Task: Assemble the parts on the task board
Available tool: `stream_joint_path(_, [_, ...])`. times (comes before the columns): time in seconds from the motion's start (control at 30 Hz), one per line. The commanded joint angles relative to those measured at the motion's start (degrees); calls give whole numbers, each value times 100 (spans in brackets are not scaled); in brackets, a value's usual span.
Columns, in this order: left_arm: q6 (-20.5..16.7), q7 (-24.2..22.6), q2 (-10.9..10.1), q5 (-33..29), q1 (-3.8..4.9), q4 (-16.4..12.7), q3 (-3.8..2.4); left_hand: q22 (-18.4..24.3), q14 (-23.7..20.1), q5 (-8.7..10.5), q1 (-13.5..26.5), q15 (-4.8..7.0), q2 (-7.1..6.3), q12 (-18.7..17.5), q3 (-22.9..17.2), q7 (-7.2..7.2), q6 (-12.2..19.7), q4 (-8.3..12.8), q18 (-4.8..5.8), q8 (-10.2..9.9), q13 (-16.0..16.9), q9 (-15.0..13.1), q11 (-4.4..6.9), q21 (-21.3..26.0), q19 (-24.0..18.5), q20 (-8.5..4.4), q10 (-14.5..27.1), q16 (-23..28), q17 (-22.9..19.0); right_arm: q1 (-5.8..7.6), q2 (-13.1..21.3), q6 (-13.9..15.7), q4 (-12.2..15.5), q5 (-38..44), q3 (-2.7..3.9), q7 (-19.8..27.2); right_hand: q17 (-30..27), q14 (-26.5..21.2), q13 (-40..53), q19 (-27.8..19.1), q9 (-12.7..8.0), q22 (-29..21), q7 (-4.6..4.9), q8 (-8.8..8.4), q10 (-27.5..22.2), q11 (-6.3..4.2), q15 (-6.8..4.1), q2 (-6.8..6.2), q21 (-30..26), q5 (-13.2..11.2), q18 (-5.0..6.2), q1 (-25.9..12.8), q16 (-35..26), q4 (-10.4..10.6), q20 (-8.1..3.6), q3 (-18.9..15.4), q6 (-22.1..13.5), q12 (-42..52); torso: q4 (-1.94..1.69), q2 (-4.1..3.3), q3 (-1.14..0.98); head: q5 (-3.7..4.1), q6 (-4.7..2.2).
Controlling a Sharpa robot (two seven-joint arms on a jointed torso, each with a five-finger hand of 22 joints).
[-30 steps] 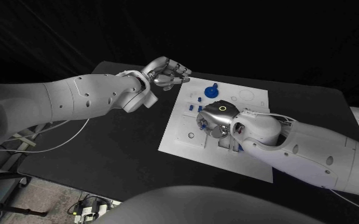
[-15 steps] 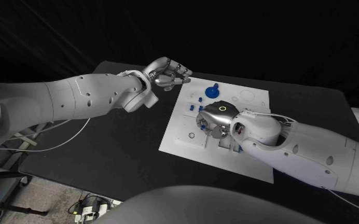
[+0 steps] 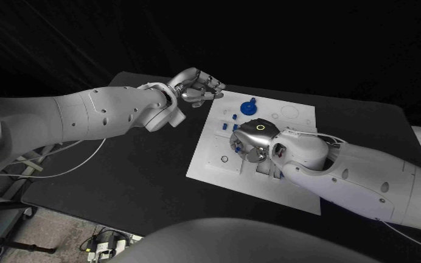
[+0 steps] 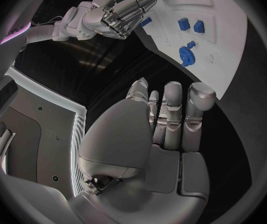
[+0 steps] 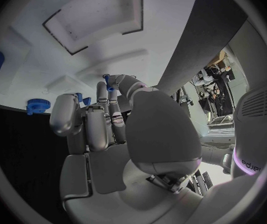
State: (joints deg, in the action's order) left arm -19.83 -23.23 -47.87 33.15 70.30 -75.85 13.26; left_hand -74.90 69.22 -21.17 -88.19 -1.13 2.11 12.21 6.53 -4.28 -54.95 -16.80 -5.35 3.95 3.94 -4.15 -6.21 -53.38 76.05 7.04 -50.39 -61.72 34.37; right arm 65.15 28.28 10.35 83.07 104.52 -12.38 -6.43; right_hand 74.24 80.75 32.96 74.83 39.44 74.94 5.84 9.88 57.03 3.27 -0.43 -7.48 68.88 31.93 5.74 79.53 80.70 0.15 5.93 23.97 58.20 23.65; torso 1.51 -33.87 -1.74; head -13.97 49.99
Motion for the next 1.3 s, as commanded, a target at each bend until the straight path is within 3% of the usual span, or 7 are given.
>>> stream_joint_path(0.03, [126, 21, 16, 39, 1, -4, -4, -662, -42, -21, -52, 8, -10, 29, 20, -35, -5, 23, -97, -23, -6, 9, -42, 20, -50, -6, -5, 13, -5, -9, 1, -164, -4, 29, 1, -72, -13, 4, -5, 30, 7, 840, 35, -37, 18, -9, -5, -5, -6, -5, -63, -21, 6, -40, -9, 9, -21, 0, 1, 0, -1, 5, 1])
stream_joint_path(0.6, [153, 78, 24, 72, 0, -15, -4, -661, -51, -22, -63, 4, -18, 35, 25, -34, -1, 21, -98, -24, -7, 11, -45, 27, -54, -2, -4, 19, -17, -20, 3, -217, -16, 77, 0, -92, -30, -6, -10, 19, 15, 834, 8, -70, -36, 6, -4, -4, -19, -37, -60, -36, -6, -73, -13, 24, -54, -38, 1, 0, 0, 12, 1])
stream_joint_path(0.73, [151, 84, 24, 75, 0, -18, -4, -661, -53, -24, -71, 1, -14, 39, 24, -36, -4, 20, -97, -22, -6, 10, -46, 26, -54, 0, -6, 19, -18, -29, -9, -202, -31, 78, 0, -106, -52, -19, -17, -2, 10, 825, -27, -148, -124, 36, 13, 8, -45, -127, -57, -85, -18, -84, -4, 34, -162, -90, -1, -1, -1, 16, 1])
stream_joint_path(0.83, [151, 90, 22, 77, 0, -22, -4, -661, -53, -24, -71, 1, -14, 39, 24, -36, -4, 20, -97, -22, -6, 10, -46, 26, -54, 0, -6, 19, -18, -45, -19, -201, -45, 78, 0, -133, -111, -61, -28, -63, -51, 799, -74, -323, -324, 106, 48, 17, -127, -349, -43, -147, -52, -86, 21, 58, -414, -182, -2, -2, -1, 3, 1])
stream_joint_path(1.03, [152, 107, 9, 82, 0, -31, -4, -661, -53, -24, -71, 1, -14, 39, 24, -36, -4, 20, -97, -22, -6, 10, -46, 26, -54, 0, -6, 19, -18, -75, -26, -146, -77, 70, 0, -131, -183, -125, -5, -149, -249, 767, -153, -618, -614, 201, 96, -17, -246, -421, -20, -229, -91, -110, 69, 141, -811, -261, 1, -2, -1, -6, 1])
stream_joint_path(1.3, [169, 121, 18, 88, -1, -18, -4, -661, -53, -24, -71, 1, -14, 39, 24, -36, -4, 20, -97, -22, -6, 10, -46, 26, -54, 0, -6, 19, -18, -87, -21, -84, -89, 44, 0, -105, -217, -154, 38, -179, -473, 755, -222, -637, -782, 243, 120, -41, -299, -570, -10, -312, -100, -109, 99, 190, -1110, -269, 5, 0, 0, 14, 1])
